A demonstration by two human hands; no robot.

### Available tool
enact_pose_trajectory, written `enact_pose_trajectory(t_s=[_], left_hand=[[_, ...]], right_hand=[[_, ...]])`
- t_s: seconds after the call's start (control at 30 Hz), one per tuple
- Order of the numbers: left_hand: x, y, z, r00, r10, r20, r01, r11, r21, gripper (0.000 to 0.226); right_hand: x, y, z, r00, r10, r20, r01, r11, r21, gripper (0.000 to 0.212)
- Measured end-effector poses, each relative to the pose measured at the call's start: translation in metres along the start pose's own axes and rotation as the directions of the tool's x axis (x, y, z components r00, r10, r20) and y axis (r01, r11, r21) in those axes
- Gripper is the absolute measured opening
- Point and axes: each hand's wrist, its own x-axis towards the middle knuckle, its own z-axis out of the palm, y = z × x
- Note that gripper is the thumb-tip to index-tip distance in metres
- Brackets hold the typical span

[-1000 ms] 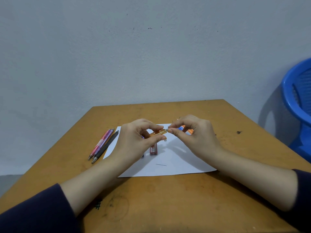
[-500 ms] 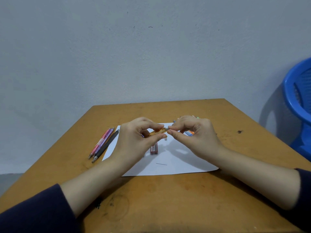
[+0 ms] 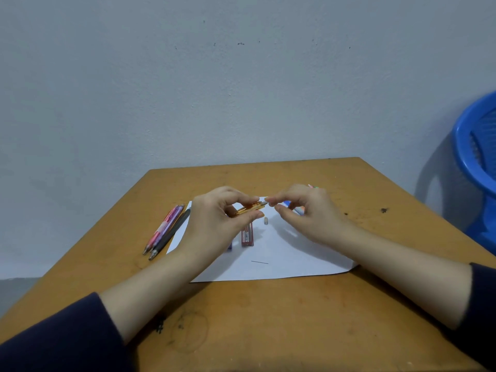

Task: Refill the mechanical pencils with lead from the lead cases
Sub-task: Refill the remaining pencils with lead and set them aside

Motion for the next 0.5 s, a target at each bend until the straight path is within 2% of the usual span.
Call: enact_pose_trajectory(t_s=[0.07, 0.17, 0.27, 0.5], left_hand=[[0.001, -0.001, -0.002, 1.0, -0.002, -0.018, 0.003, 0.999, 0.033, 0.026], [0.002, -0.001, -0.003, 0.998, -0.042, -0.051, 0.046, 0.995, 0.092, 0.021], [0.004, 0.0, -0.003, 0.995, -0.089, -0.052, 0.095, 0.985, 0.143, 0.022], [0.002, 0.002, -0.002, 0.993, -0.114, -0.018, 0.115, 0.984, 0.138, 0.023]], right_hand=[[0.002, 0.004, 0.004, 0.987, -0.081, 0.136, 0.104, 0.98, -0.168, 0.028], [0.003, 0.009, 0.012, 0.944, -0.106, 0.312, 0.191, 0.948, -0.255, 0.034], [0.005, 0.01, 0.014, 0.937, -0.089, 0.337, 0.187, 0.945, -0.27, 0.03], [0.008, 0.01, 0.011, 0.964, -0.013, 0.267, 0.088, 0.959, -0.27, 0.02]])
